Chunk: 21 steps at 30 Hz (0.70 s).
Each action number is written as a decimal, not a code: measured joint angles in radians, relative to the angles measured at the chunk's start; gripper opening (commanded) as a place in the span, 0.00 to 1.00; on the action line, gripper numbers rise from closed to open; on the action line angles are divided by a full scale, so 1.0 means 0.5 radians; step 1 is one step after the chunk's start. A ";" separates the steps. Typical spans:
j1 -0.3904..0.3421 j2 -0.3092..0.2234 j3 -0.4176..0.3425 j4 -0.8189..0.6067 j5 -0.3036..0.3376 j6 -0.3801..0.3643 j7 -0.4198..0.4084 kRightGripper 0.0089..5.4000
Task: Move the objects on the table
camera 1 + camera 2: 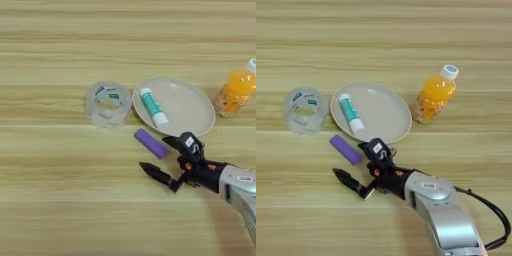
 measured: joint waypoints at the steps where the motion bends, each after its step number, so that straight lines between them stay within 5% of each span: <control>1: -0.002 0.001 0.000 0.002 0.000 0.000 -0.001 1.00; 21: -0.016 0.011 0.019 0.017 0.014 0.002 -0.022 0.47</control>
